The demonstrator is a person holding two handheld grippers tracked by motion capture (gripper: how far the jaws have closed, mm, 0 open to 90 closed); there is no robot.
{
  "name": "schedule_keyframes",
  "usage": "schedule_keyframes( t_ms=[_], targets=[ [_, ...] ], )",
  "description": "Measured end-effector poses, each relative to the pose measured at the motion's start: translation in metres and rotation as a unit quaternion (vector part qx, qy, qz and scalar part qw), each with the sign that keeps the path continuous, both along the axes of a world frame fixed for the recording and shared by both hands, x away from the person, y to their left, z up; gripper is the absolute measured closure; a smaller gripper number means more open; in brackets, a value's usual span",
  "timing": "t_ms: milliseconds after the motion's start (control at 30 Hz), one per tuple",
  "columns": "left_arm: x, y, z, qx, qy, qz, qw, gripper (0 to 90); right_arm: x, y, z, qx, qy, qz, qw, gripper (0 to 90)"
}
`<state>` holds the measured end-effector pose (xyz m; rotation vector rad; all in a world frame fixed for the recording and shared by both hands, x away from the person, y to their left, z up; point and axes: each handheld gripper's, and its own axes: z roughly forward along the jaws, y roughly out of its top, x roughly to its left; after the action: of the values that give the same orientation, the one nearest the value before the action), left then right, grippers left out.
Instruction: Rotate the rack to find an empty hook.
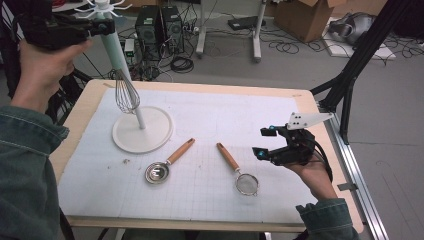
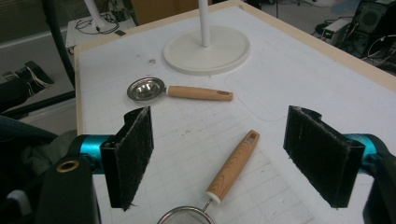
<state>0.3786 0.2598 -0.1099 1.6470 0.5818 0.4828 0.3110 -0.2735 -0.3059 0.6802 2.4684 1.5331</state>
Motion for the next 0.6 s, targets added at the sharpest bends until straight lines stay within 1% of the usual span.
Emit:
schedule_keyframes(
  t_ms=[167, 267, 333, 400, 433, 500, 600],
  targets=[
    [-0.001, 0.005, 0.0, 0.005, 0.0, 0.008, 1.0, 89.7, -0.001, 0.0, -0.001, -0.001, 0.004, -0.001, 1.0, 23.5],
    [-0.001, 0.009, 0.0, 0.006, -0.001, 0.013, 0.9999, 89.7, 0.0, 0.001, -0.001, -0.001, 0.001, 0.001, 1.0, 23.5],
    [-0.001, 0.012, 0.0, 0.004, -0.002, 0.016, 0.9999, 89.7, 0.0, 0.001, -0.001, -0.001, 0.002, 0.001, 1.0, 23.5],
    [-0.001, 0.015, 0.0, 0.007, -0.001, 0.02, 0.9998, 89.7, 0.0, 0.001, -0.001, -0.001, 0.003, 0.001, 1.0, 23.5],
    [-0.001, 0.017, 0.0, 0.004, -0.001, 0.022, 0.9997, 89.7, 0.001, 0.001, -0.001, 0.0, -0.001, 0.002, 1.0, 23.4],
    [-0.001, 0.019, 0.0, 0.004, -0.001, 0.025, 0.9997, 89.7, 0.0, 0.002, -0.001, -0.002, 0.003, 0.003, 1.0, 23.5],
    [-0.001, 0.023, -0.001, 0.003, 0.001, 0.03, 0.9995, 89.7, 0.001, 0.003, -0.001, -0.002, 0.002, 0.003, 1.0, 23.5]
  ],
)
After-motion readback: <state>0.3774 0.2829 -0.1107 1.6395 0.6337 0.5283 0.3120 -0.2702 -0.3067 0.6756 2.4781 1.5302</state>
